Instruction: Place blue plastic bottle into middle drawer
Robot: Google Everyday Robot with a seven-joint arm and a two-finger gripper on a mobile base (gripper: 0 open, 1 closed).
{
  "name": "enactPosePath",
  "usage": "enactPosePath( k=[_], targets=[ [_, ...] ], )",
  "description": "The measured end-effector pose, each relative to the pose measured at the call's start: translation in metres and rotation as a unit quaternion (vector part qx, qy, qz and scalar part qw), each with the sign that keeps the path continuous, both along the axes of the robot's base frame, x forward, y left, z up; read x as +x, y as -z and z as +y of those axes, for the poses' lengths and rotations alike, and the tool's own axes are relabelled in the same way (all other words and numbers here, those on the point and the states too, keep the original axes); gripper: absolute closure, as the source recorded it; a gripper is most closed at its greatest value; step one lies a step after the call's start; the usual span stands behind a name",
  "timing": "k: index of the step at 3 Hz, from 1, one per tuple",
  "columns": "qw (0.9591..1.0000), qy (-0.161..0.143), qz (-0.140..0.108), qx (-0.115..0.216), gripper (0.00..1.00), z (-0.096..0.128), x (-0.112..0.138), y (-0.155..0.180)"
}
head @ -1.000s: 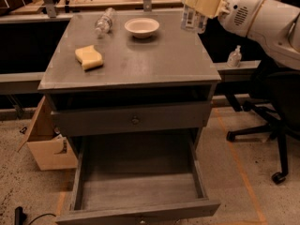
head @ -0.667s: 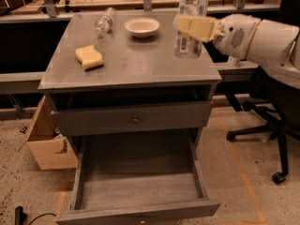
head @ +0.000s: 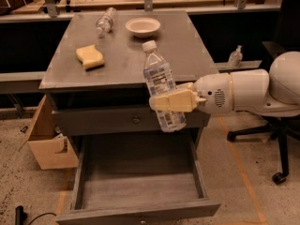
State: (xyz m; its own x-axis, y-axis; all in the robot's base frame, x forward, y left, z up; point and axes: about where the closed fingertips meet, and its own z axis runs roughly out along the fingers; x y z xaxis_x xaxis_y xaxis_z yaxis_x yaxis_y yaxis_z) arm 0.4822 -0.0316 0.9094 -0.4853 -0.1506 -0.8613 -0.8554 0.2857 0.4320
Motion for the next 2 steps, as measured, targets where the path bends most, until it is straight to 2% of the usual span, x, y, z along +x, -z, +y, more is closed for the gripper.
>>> enactPosePath(
  k=[1,2],
  targets=[
    [0.9954,-0.052,0.036,-0.072,1.0,0.012,-0.026,0.043],
    [0.9855,-0.059,0.105,-0.12,1.0,0.017,-0.054,0.091]
  ],
)
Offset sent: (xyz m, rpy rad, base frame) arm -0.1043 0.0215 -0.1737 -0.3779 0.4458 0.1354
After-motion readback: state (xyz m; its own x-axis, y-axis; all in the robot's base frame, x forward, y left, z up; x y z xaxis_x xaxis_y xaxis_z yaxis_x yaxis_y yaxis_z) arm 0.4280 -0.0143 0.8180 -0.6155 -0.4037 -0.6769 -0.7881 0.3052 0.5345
